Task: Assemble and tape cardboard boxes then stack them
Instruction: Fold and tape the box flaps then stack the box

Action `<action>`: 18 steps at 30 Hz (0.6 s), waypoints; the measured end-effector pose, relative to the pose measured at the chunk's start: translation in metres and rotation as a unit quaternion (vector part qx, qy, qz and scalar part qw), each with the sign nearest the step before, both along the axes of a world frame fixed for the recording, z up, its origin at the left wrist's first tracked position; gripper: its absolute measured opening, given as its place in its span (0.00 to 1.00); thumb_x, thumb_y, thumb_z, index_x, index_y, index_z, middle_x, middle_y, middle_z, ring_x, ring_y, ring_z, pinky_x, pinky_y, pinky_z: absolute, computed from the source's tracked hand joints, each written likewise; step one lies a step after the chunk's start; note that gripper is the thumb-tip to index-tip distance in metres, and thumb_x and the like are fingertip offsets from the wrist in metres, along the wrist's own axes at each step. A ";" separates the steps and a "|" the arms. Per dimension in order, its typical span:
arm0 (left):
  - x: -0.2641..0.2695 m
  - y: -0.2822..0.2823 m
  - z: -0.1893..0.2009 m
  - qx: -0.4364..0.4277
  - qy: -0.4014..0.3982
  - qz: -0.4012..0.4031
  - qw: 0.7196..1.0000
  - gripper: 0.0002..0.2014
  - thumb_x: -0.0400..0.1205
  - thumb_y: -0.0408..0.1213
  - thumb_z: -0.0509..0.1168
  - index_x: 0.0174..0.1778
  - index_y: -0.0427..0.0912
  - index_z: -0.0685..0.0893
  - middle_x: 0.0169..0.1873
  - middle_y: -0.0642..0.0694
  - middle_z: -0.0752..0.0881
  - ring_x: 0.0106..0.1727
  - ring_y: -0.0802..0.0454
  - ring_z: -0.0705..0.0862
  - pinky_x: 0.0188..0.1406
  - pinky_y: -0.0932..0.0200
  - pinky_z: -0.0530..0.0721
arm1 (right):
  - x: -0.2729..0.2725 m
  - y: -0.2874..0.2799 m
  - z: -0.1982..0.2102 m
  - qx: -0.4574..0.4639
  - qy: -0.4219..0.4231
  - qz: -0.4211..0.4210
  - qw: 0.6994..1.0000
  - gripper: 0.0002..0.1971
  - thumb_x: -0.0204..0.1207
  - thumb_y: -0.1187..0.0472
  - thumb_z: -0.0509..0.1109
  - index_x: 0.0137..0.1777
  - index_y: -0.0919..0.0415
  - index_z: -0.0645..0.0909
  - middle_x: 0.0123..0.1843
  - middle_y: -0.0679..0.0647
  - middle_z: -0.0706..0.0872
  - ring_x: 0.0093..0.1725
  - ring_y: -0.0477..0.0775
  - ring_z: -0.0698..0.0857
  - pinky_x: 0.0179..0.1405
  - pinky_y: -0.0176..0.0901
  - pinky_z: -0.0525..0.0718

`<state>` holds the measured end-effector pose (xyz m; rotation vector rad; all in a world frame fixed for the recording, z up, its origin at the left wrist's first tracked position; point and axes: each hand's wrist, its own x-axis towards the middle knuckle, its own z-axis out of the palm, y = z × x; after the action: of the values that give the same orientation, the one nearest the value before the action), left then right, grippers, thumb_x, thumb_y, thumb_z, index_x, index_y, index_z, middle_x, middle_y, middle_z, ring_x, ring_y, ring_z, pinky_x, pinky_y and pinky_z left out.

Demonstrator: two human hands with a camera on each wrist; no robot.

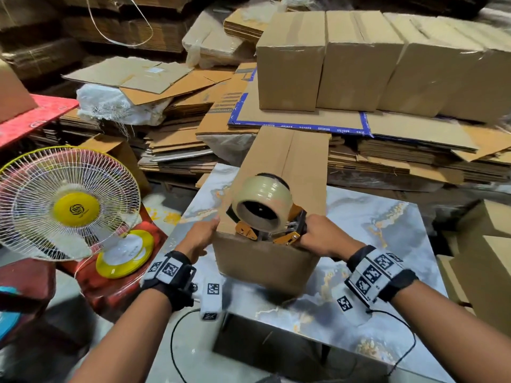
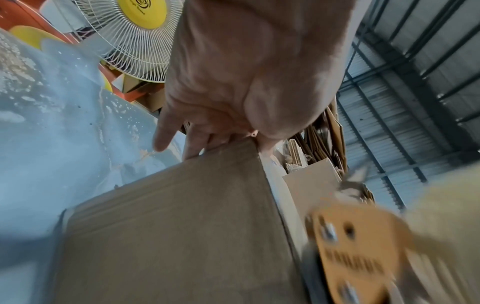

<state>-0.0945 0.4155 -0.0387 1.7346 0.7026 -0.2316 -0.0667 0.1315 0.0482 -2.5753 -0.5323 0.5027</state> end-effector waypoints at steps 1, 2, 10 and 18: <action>0.000 -0.001 0.000 -0.001 -0.001 0.002 1.000 0.28 0.89 0.60 0.57 0.75 0.41 0.78 0.68 0.39 0.82 0.67 0.40 0.80 0.57 0.43 0.74 | -0.002 -0.011 0.001 0.002 -0.007 -0.004 1.000 0.20 0.76 0.62 0.75 0.27 0.49 0.70 0.26 0.46 0.76 0.30 0.52 0.75 0.23 0.34 0.65; -0.001 -0.002 0.001 -0.006 0.000 0.000 1.000 0.29 0.89 0.60 0.56 0.78 0.42 0.76 0.71 0.41 0.81 0.70 0.40 0.79 0.59 0.42 0.72 | -0.005 -0.023 0.003 0.003 -0.014 -0.004 1.000 0.22 0.77 0.61 0.75 0.27 0.47 0.69 0.24 0.44 0.75 0.28 0.48 0.73 0.22 0.33 0.67; -0.004 -0.016 0.016 0.185 -0.016 -0.040 0.982 0.26 0.92 0.53 0.52 0.72 0.35 0.80 0.71 0.37 0.82 0.69 0.37 0.80 0.63 0.46 0.75 | -0.011 -0.066 -0.005 0.042 -0.014 -0.016 0.999 0.24 0.77 0.51 0.77 0.23 0.44 0.70 0.17 0.39 0.76 0.24 0.42 0.71 0.23 0.31 0.68; -0.034 -0.068 0.017 0.453 -0.309 -0.296 0.782 0.32 0.72 0.37 0.61 0.76 0.37 0.76 0.70 0.36 0.83 0.68 0.35 0.82 0.66 0.45 0.82 | -0.006 -0.076 -0.012 0.058 -0.012 0.007 0.998 0.20 0.77 0.50 0.76 0.28 0.45 0.72 0.25 0.45 0.76 0.28 0.45 0.73 0.28 0.40 0.68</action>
<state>-0.1289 0.3472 -0.0216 2.7265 -0.3417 0.3225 -0.0730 0.0550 0.0360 -2.4703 -0.5719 0.4335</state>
